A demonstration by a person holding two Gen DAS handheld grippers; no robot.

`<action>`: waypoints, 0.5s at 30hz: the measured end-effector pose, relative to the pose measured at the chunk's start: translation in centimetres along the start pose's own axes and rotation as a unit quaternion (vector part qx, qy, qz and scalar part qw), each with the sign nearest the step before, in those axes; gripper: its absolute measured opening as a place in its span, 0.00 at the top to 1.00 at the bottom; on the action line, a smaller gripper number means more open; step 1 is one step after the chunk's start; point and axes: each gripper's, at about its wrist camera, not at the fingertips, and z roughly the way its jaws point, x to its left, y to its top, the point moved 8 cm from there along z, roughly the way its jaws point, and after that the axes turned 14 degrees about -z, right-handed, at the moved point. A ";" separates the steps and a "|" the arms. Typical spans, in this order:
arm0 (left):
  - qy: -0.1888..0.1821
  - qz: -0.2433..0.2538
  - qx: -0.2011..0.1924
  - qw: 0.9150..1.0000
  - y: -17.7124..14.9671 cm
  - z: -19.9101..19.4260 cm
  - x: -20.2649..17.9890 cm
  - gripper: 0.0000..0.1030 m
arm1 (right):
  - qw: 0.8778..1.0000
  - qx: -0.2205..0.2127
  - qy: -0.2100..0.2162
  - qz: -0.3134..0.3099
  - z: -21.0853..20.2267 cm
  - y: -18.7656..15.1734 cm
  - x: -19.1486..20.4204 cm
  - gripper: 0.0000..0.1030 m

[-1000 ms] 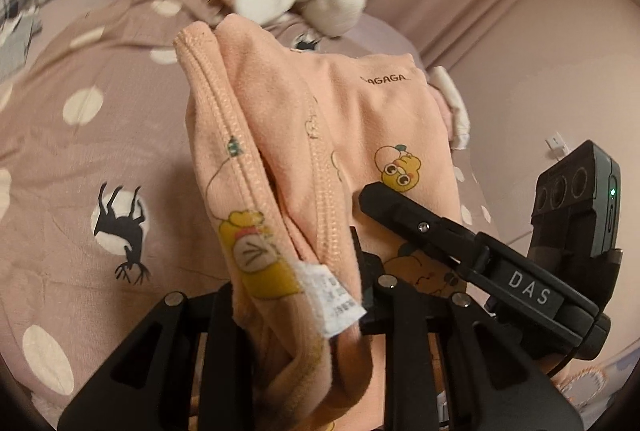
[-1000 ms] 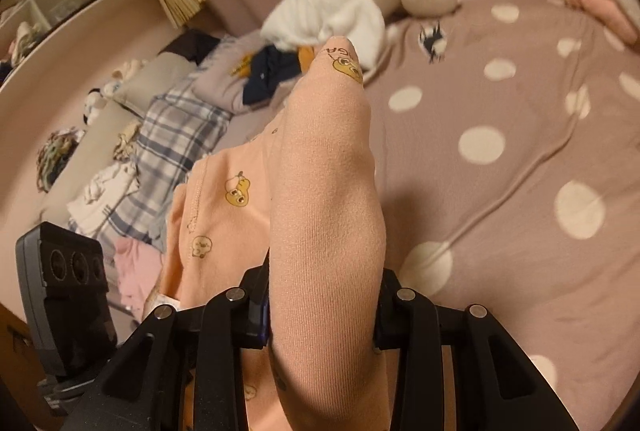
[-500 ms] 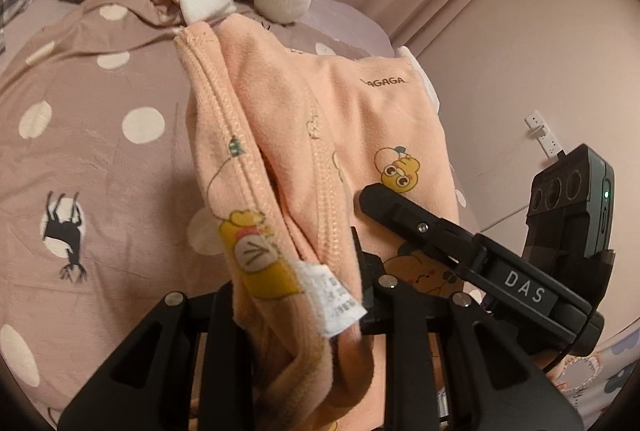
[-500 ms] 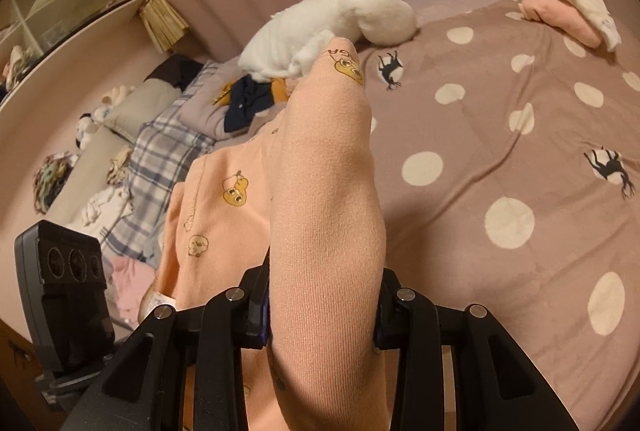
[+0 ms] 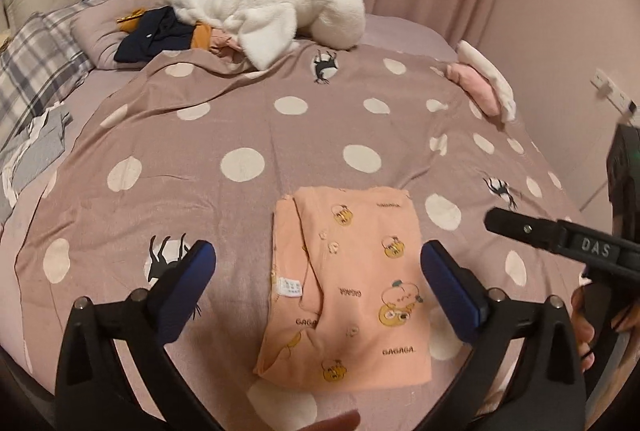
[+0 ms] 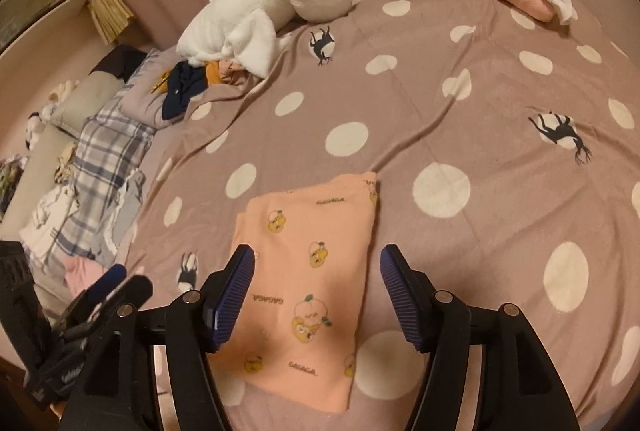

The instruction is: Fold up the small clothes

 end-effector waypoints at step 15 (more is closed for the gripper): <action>0.022 0.035 0.040 0.998 -3.7 -0.6 0.2 0.00 | 0.995 0.046 -0.081 -0.038 -1.4 -4.0 0.7 0.01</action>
